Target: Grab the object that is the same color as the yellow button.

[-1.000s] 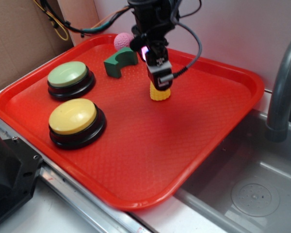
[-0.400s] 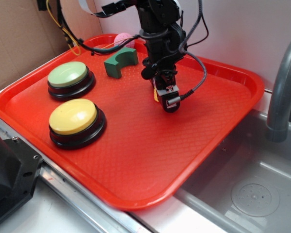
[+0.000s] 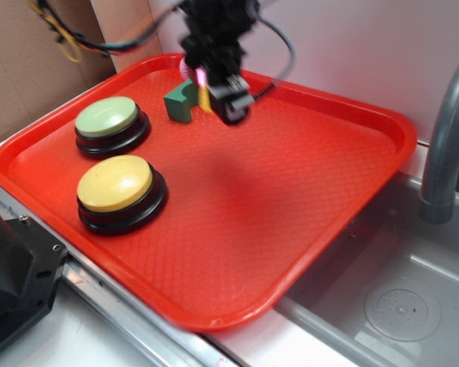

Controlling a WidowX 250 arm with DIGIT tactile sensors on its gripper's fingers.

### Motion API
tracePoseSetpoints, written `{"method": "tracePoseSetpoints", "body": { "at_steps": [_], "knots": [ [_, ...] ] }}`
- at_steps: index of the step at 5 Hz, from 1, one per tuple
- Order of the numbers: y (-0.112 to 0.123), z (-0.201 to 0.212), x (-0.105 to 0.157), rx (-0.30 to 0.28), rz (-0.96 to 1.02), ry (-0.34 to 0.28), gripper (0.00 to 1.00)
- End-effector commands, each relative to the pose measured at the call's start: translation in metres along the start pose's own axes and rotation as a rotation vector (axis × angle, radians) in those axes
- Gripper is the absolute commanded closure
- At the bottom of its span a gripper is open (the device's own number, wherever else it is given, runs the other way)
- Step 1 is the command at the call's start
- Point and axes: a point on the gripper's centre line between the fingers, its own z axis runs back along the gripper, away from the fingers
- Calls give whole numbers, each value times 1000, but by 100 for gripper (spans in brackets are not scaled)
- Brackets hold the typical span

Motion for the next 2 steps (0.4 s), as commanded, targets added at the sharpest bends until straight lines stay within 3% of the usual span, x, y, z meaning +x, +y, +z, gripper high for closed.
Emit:
{"method": "tracePoseSetpoints", "body": {
  "at_steps": [1, 2],
  "knots": [
    [13, 100, -25, 80, 223, -51, 100],
    [24, 106, -34, 67, 309, -59, 100]
  ]
}}
